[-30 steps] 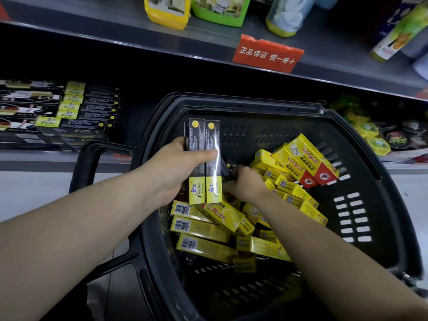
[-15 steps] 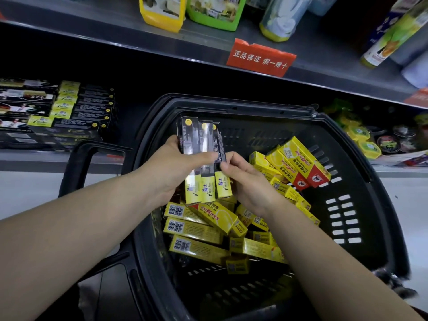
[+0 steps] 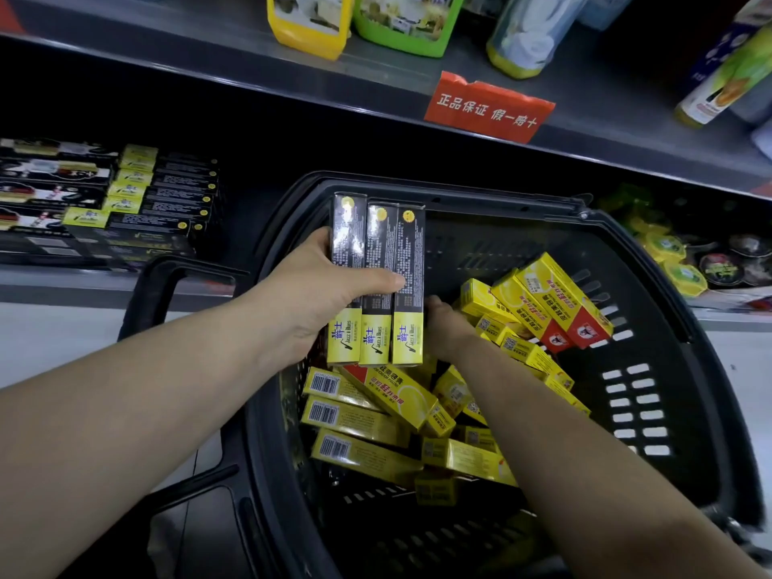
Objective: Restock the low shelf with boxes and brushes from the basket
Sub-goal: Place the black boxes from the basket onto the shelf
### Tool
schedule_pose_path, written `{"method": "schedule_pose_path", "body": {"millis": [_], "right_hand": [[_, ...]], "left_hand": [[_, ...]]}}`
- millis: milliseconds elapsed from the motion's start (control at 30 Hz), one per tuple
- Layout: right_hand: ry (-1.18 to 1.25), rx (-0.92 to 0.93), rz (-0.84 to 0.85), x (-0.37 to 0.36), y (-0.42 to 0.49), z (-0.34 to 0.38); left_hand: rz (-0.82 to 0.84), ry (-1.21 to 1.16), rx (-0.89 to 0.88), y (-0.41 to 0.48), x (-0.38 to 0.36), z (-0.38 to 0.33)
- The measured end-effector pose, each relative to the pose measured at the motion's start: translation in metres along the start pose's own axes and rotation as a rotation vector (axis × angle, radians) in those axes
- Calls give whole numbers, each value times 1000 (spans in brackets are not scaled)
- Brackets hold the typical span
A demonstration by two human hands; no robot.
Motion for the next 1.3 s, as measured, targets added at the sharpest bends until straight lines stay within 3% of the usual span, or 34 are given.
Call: {"method": "schedule_pose_path", "body": {"millis": [100,233,433,533,700,767,867,933,1133,1300], "right_hand": [[-221,57,-160,0,4,5],[-286,147,-307,22,-2,0],[-157,105,-4,4,2,-4],[-164,67,-35,0,3,2],[-324,156,-59,5,-11,8],[-70,156,-118,24,-24,10],[548,184,-199,69,-59,16],[774,243,-198,96,-81,26],[1038,286,-109,118,-103,77],[1012,378,-66,128,-118,123]], "left_hand": [[27,-7,2,-3,1,-3],[47,-3,27,-6,7,-4],[40,-26,-4,-16,16,-9],[6,-31,-31,-19,19,-12],[9,-70,-54,-21,22,-13],[2,-79,-56,-21,24,-14],[-18,-84,-35,-18,27,-14],[-3,-103,-14,-16,27,-16],[12,-151,6,-18,31,-24],[-15,-174,-2,-25,51,-29]]}}
Point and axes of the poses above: each hand's wrist, its own y-axis towards the middle knuckle, its own x-axis out of the back of the hand, z = x × y, the point moved 6 cm from there along y, towards the middle knuckle, and after that the axes turned 1 degree about x, right-handed, at the moved point
